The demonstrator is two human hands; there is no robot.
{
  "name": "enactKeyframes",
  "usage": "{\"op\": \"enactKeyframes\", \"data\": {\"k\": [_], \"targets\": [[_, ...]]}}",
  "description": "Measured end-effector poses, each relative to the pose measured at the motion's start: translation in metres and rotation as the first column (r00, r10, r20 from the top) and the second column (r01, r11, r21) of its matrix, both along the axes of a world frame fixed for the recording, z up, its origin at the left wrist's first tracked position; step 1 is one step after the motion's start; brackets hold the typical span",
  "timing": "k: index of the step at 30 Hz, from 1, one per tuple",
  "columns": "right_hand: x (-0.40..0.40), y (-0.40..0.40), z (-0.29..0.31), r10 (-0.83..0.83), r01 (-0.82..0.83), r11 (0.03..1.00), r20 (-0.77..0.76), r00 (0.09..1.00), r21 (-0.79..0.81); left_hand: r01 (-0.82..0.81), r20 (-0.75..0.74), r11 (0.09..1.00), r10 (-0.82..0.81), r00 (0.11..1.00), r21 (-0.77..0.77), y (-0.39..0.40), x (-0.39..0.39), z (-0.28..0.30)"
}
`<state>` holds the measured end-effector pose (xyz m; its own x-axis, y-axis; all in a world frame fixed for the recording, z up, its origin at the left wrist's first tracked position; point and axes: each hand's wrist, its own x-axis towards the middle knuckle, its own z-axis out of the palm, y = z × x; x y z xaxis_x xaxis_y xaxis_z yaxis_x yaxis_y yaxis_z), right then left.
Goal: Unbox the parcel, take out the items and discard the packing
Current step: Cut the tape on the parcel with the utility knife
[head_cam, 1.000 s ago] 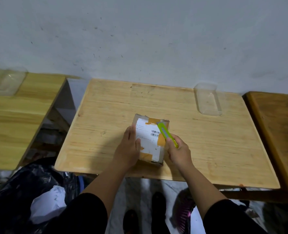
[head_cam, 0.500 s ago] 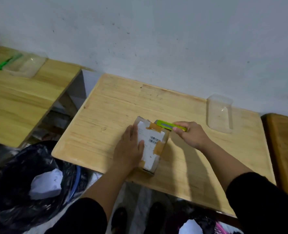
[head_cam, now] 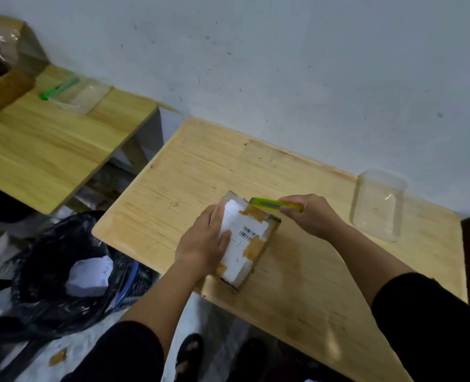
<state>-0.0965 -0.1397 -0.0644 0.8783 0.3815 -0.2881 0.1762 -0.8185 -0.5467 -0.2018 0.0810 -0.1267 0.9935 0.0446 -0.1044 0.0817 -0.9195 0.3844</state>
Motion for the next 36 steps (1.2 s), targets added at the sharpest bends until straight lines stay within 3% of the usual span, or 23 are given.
{"op": "enactKeyframes", "data": {"k": [12,31,34,36], "targets": [[0.007,0.007,0.000,0.059,-0.057,0.998,0.051,0.997,-0.032,-0.036,-0.022,0.998,0.037,0.999,0.044,-0.002,0.000,0.002],[0.000,-0.022,0.023,0.157,-0.156,0.950,-0.017,0.987,-0.271,-0.106,-0.028,0.994,0.106,0.994,0.015,-0.007,0.001,0.001],[-0.009,-0.033,0.031,0.101,-0.098,0.949,-0.007,0.995,-0.301,-0.077,-0.018,0.997,0.076,0.997,-0.032,-0.003,0.002,-0.002],[-0.024,-0.037,0.035,0.013,-0.006,0.976,0.033,0.999,-0.217,-0.039,0.002,0.997,0.039,0.999,-0.063,0.000,0.001,-0.003]]}}
